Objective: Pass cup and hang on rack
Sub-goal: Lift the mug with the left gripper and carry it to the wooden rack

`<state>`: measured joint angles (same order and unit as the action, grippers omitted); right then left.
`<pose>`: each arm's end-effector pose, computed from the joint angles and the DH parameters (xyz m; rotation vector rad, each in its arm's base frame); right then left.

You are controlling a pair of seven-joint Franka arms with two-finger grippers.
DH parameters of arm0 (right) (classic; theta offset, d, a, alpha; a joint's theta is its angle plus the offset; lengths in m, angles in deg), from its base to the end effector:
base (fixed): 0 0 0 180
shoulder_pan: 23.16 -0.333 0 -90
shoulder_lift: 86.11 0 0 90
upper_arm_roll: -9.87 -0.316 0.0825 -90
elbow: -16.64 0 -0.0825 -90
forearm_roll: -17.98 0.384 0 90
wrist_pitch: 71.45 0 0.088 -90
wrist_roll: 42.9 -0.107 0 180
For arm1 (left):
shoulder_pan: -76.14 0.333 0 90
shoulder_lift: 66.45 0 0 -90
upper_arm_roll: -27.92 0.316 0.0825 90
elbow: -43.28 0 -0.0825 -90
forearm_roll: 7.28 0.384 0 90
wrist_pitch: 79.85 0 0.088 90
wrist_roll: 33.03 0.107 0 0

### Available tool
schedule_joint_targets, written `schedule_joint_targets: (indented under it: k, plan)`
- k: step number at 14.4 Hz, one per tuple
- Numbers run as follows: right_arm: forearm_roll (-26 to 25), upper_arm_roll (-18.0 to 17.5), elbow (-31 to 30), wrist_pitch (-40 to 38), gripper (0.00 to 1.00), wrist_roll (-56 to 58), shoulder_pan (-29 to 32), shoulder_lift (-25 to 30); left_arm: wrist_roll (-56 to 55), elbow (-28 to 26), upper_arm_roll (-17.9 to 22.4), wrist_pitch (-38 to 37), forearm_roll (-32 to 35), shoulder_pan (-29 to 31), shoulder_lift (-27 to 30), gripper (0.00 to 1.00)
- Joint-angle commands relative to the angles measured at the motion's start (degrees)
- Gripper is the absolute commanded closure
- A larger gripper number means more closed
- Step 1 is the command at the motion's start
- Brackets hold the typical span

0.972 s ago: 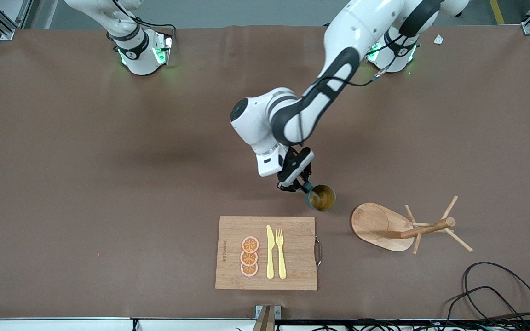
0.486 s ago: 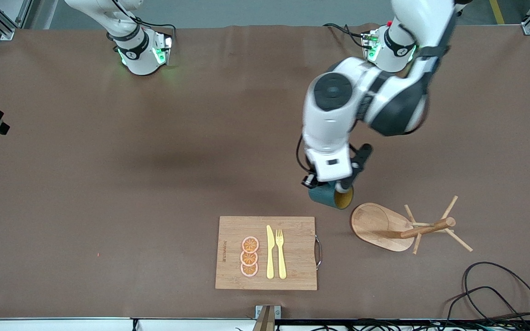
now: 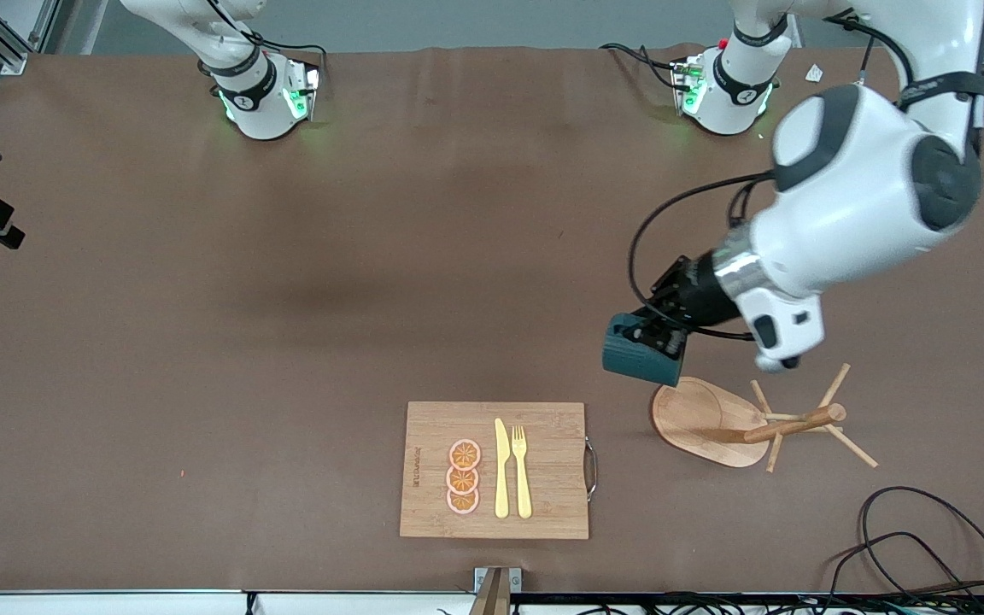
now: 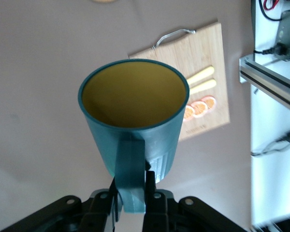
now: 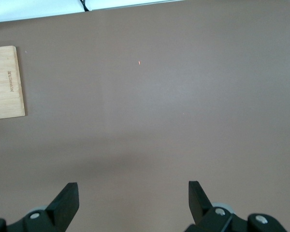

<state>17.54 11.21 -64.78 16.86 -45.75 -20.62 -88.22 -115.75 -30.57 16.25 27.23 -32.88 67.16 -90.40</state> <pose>0.5616 -0.0386 0.6717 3.1242 -0.1845 0.1305 0.6527 -0.2503 0.5413 2.1911 1.5068 -0.4118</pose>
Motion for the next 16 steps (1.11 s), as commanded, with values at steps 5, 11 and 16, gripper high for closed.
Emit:
schedule_joint_targets:
  k: [5, 11, 16]
  plan:
    - [-0.9, -1.3, 0.6, -0.6, 0.0, -0.3, 1.7, 0.0, 3.3, -1.8, -0.4, 0.4, -21.4, 13.7, -4.6, 1.0]
    - [-0.9, -1.2, 0.6, -1.0, 0.0, -0.1, 1.7, 0.1, 3.9, -1.7, -0.1, 0.4, -26.3, 17.4, -9.0, 1.0]
    - [-0.9, -1.2, 0.6, -0.9, 0.0, -0.1, 1.7, 0.0, 8.0, -1.7, 0.0, 0.4, -26.3, 19.9, -11.1, 1.0]
